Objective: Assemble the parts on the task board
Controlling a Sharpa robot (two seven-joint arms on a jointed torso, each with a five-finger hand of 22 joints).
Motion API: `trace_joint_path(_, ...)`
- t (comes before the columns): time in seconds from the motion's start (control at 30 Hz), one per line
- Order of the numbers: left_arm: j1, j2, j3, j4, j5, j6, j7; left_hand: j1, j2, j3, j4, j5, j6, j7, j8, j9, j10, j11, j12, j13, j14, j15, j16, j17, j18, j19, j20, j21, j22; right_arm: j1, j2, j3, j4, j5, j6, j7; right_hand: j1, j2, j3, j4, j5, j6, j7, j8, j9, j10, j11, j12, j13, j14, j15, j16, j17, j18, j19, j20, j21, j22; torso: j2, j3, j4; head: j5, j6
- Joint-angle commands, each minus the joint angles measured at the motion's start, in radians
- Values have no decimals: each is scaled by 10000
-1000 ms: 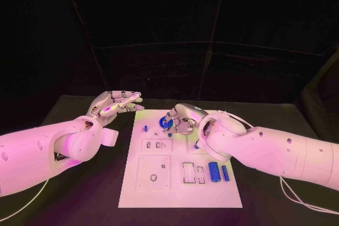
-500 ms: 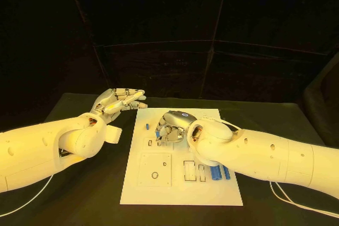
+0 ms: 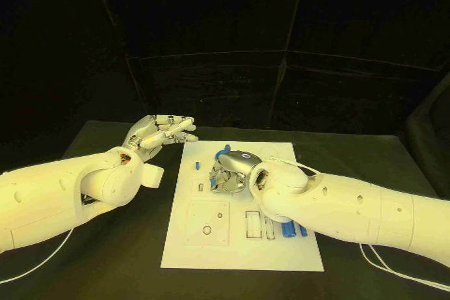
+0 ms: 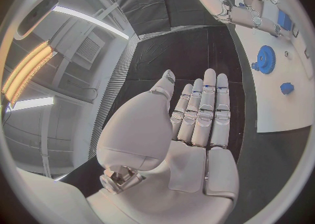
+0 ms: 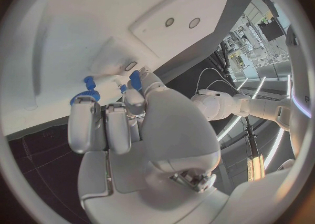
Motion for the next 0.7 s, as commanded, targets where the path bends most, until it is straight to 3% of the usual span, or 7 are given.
trace_joint_path(0.03, 14, 15, 9, 17, -25, 139, 26, -40, 61, -8, -61, 28, 39, 39, -17, -12, -2, 46, -19, -11, 37, 15, -68, 11, 66, 74, 12, -69, -17, -5, 0, -2, -28, -180, 230, -91, -72, -8, 59, -22, 55, 135, -54, 20, 6, 5, 17, 68, 23, 605, 9, 8, 511, -71, -8, 10, 12, 2, -1, 0, -4, 17, -18)
trace_joint_path(0.7, 14, 18, 8, -16, -25, 169, 6, -40, 61, -8, -61, 28, 39, 39, -17, -12, -2, 46, -19, -11, 37, 15, -68, 11, 66, 74, 12, -69, -17, -132, -123, -6, -78, -253, 510, -153, -88, -54, 76, -37, 72, 121, -46, -6, -3, -20, 21, 28, -4, 604, 12, -1, 499, -67, -19, 12, 5, -14, 4, 12, -6, 11, -42)
